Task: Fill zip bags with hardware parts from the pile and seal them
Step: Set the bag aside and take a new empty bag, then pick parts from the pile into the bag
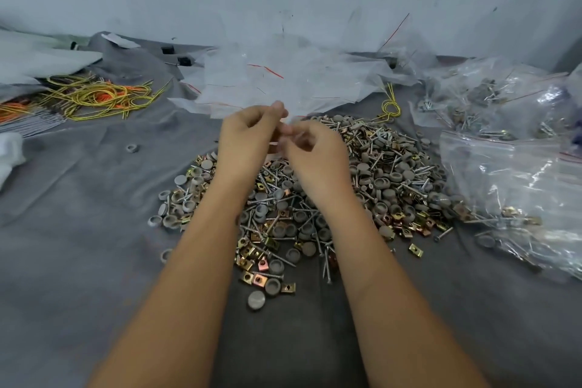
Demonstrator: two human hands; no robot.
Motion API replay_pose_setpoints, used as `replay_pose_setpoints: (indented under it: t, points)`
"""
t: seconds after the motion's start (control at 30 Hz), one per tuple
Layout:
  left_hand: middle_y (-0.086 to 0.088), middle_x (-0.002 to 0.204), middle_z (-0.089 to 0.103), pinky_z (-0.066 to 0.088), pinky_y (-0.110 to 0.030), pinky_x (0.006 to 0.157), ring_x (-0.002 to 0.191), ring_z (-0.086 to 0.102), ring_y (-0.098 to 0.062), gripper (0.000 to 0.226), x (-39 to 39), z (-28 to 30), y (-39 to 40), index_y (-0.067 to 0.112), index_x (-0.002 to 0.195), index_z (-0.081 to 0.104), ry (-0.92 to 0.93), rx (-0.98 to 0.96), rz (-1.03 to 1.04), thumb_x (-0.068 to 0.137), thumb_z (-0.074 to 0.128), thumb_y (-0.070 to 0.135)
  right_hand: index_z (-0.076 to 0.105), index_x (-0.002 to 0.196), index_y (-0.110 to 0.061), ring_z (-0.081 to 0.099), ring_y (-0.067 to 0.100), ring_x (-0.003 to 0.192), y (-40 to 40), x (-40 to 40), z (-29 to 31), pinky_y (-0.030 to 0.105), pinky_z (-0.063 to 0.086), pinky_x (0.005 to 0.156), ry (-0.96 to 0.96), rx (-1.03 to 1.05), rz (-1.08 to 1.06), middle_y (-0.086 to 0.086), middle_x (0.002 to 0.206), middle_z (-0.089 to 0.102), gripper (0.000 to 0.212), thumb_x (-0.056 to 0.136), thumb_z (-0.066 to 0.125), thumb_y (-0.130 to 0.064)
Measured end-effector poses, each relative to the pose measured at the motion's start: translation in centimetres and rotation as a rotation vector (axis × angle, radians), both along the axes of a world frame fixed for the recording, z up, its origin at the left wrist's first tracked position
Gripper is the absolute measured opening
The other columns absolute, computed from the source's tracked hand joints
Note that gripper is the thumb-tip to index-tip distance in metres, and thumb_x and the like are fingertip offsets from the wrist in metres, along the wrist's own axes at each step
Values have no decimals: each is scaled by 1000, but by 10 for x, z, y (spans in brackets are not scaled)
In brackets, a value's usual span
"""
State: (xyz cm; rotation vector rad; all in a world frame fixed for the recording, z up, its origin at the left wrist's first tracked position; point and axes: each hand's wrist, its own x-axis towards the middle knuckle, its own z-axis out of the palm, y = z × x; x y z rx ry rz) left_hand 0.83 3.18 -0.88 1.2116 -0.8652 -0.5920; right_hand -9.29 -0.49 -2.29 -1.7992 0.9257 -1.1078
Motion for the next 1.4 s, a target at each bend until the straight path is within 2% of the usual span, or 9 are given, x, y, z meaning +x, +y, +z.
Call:
replay_pose_setpoints:
  t: [0.17, 0.33, 0.43, 0.67, 0.77, 0.93, 1.07, 1.2, 1.4]
  points:
    - [12, 88, 74, 52, -21, 79, 87, 68, -7, 9, -2, -22, 6, 28, 87, 74, -265, 2, 4, 91, 68, 23, 71, 98, -16, 72, 15, 83, -13, -21, 0, 29, 59, 75, -229, 175, 40, 3, 88, 75, 16, 90, 63, -5]
    - [22, 90, 70, 51, -20, 84, 89, 62, 7, 8, -2, -29, 5, 35, 93, 74, -543, 78, 75, 87, 73, 30, 60, 110, -25, 71, 16, 85, -19, -24, -1, 32, 59, 76, -392, 285, 39, -2, 83, 74, 42, 83, 69, 5]
    - [25, 86, 69, 51, -26, 83, 85, 62, 7, 14, -4, -31, 6, 32, 95, 75, -591, 78, 56, 90, 68, 22, 60, 117, -11, 69, 21, 83, -18, -19, -1, 41, 57, 84, -349, 240, -5, -1, 78, 71, 40, 82, 70, 5]
    - [9, 83, 60, 49, -26, 70, 74, 54, -6, 12, -2, -30, 5, 20, 94, 62, -484, -72, 431, 97, 52, 27, 61, 90, -28, 62, 3, 69, -21, -23, 6, 16, 46, 63, 40, -8, -97, -8, 77, 67, 19, 83, 75, -16]
    - [5, 91, 54, 40, -15, 68, 78, 46, -3, 17, -5, -29, 8, 11, 99, 59, -687, -172, 493, 96, 50, 24, 66, 83, -17, 60, 9, 66, -17, -20, 4, 22, 47, 61, 84, -114, -105, -4, 72, 65, 5, 84, 71, -15]
    - [5, 90, 61, 48, -35, 72, 83, 54, -14, 11, -2, -32, 10, 20, 93, 62, -932, -2, 277, 85, 62, 13, 68, 82, -21, 65, 13, 73, -15, -24, -2, 26, 50, 64, -26, -27, -61, -4, 76, 69, 13, 85, 67, -8]
    - [-14, 99, 63, 39, -27, 72, 89, 58, -28, 19, 7, -28, 11, 4, 104, 70, -943, -21, 488, 92, 57, 9, 69, 95, -27, 61, 5, 84, -17, -35, -7, 24, 51, 73, 239, -116, -41, -10, 92, 65, 24, 85, 58, -8]
    - [-7, 97, 62, 36, -27, 73, 87, 55, -22, 19, 11, -32, 9, 10, 104, 71, -996, 247, 385, 95, 56, 18, 74, 104, -24, 54, 25, 105, -22, -44, -8, 39, 50, 90, 736, -364, -38, 1, 103, 67, 24, 83, 64, -23]
    - [3, 67, 59, 32, -25, 53, 62, 55, -17, 22, 4, -35, 9, 17, 82, 65, -954, 395, 330, 96, 53, 29, 70, 99, -31, 50, 25, 110, -19, -44, -9, 43, 47, 94, 751, -312, -54, 2, 99, 65, 14, 87, 65, -25]
